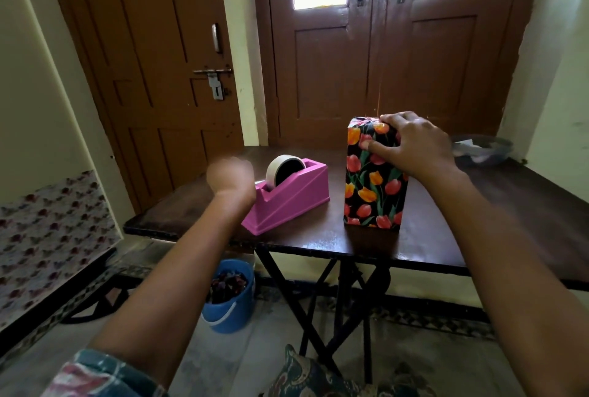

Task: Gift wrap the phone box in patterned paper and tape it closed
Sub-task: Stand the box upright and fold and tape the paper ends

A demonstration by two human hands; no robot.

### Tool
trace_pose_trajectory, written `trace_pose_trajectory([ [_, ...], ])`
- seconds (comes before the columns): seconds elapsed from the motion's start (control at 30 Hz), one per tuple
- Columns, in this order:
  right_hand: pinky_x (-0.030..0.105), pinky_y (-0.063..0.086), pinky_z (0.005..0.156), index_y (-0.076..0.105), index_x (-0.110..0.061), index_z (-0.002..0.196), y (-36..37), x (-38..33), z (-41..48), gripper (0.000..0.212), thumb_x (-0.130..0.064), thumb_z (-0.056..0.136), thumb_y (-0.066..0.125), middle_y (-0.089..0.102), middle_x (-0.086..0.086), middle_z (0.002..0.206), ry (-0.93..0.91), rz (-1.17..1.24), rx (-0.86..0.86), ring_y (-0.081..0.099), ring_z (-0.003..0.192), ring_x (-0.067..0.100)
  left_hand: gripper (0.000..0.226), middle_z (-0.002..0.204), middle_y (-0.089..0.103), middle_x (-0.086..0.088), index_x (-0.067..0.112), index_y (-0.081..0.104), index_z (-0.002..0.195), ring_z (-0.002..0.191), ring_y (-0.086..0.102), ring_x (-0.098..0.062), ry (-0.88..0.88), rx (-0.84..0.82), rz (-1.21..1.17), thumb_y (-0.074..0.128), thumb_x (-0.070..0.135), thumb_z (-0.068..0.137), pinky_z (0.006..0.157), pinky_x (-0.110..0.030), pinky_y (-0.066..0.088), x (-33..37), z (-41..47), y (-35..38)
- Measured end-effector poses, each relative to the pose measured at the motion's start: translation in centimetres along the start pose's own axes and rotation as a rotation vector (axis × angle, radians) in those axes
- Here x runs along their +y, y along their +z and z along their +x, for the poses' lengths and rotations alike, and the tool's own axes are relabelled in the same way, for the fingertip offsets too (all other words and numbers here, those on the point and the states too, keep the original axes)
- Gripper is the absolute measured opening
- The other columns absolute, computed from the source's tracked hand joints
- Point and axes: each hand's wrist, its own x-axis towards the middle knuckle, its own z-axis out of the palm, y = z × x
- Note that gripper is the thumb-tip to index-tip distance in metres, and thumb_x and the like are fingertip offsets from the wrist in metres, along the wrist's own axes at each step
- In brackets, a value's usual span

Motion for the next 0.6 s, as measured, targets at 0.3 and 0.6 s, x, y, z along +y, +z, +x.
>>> trace_pose_trajectory([
  [0.3,0.041,0.045,0.084,0.047,-0.018,0.134,0.0,-0.4,-0.1,0.069,-0.061,0.080,0.056,0.050,0.008,0.134,-0.029,0.015,-0.005,0.049,0.118,0.029,0.020,0.082,0.062,-0.006,0.009,0.060,0.095,0.072,0.060,-0.018,-0.217,0.119,-0.479,0.060,0.028,0.090,0.057,-0.028,0.046,-2.3,-0.5,3.8],
  [0.6,0.040,0.043,0.084,0.049,-0.019,0.132,-0.3,-0.2,0.0,0.071,-0.062,0.077,0.059,0.051,0.008,0.131,-0.012,0.047,-0.024,0.050,0.116,0.031,0.024,0.073,0.056,-0.005,0.008,0.061,0.076,0.062,0.047,-0.013,-0.307,-0.512,-1.253,0.064,0.030,0.086,0.055,-0.024,0.039,-5.2,0.2,3.5],
])
